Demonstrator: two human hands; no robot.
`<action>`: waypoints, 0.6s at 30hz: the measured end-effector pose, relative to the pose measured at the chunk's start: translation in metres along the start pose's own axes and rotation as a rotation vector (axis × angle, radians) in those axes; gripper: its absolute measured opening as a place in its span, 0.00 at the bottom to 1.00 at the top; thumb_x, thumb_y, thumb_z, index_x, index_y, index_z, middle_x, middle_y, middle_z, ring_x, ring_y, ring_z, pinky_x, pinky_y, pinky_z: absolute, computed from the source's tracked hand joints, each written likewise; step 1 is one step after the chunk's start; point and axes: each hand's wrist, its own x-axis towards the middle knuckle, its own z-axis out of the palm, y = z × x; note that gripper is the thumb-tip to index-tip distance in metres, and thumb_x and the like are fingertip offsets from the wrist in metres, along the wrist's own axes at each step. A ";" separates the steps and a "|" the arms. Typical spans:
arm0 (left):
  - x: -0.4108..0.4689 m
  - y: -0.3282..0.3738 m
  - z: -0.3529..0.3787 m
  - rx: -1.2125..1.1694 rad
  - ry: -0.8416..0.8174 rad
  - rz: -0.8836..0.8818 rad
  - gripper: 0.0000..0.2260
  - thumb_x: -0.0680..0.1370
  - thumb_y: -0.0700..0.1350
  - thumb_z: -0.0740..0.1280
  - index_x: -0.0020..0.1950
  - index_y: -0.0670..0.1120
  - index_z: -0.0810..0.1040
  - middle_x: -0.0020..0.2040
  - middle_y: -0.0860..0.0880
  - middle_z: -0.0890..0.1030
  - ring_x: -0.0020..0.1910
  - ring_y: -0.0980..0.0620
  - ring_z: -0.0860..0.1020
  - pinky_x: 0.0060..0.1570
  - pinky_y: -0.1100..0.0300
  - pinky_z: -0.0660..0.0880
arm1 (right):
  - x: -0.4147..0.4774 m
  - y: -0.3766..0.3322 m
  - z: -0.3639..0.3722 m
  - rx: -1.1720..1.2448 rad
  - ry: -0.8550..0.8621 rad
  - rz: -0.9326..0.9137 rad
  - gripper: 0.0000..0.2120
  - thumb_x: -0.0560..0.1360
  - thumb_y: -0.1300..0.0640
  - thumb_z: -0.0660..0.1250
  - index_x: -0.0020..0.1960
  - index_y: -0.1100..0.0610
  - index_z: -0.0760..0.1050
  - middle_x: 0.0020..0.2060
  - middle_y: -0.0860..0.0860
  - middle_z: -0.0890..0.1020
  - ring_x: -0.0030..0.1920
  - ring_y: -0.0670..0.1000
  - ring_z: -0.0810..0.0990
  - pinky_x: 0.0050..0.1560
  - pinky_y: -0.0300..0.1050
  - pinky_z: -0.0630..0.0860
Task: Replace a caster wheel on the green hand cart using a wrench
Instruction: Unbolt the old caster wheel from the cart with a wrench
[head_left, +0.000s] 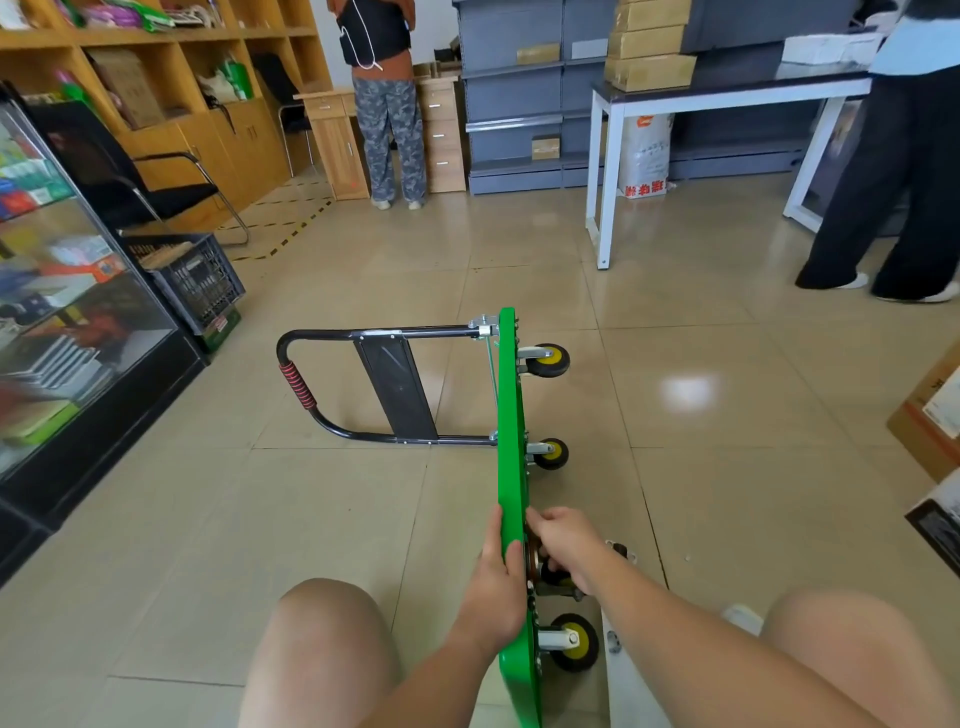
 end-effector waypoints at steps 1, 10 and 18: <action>0.000 0.000 0.000 -0.006 -0.001 0.003 0.26 0.89 0.49 0.52 0.86 0.59 0.47 0.80 0.50 0.67 0.76 0.49 0.69 0.77 0.51 0.66 | 0.001 0.001 0.001 -0.027 0.003 -0.017 0.12 0.81 0.44 0.65 0.48 0.51 0.81 0.35 0.49 0.81 0.33 0.50 0.75 0.33 0.43 0.71; 0.002 -0.002 0.000 -0.030 0.002 0.017 0.26 0.89 0.49 0.52 0.86 0.58 0.48 0.81 0.51 0.65 0.78 0.50 0.66 0.79 0.49 0.65 | -0.003 -0.001 0.000 0.089 -0.015 -0.012 0.07 0.80 0.46 0.67 0.49 0.46 0.83 0.38 0.49 0.83 0.36 0.51 0.75 0.33 0.43 0.71; 0.002 -0.003 0.000 -0.014 0.005 0.008 0.26 0.89 0.49 0.52 0.86 0.58 0.48 0.81 0.51 0.64 0.79 0.49 0.66 0.78 0.50 0.64 | 0.002 0.001 0.000 0.094 -0.060 -0.022 0.09 0.81 0.55 0.67 0.58 0.51 0.83 0.43 0.50 0.85 0.38 0.48 0.73 0.32 0.39 0.66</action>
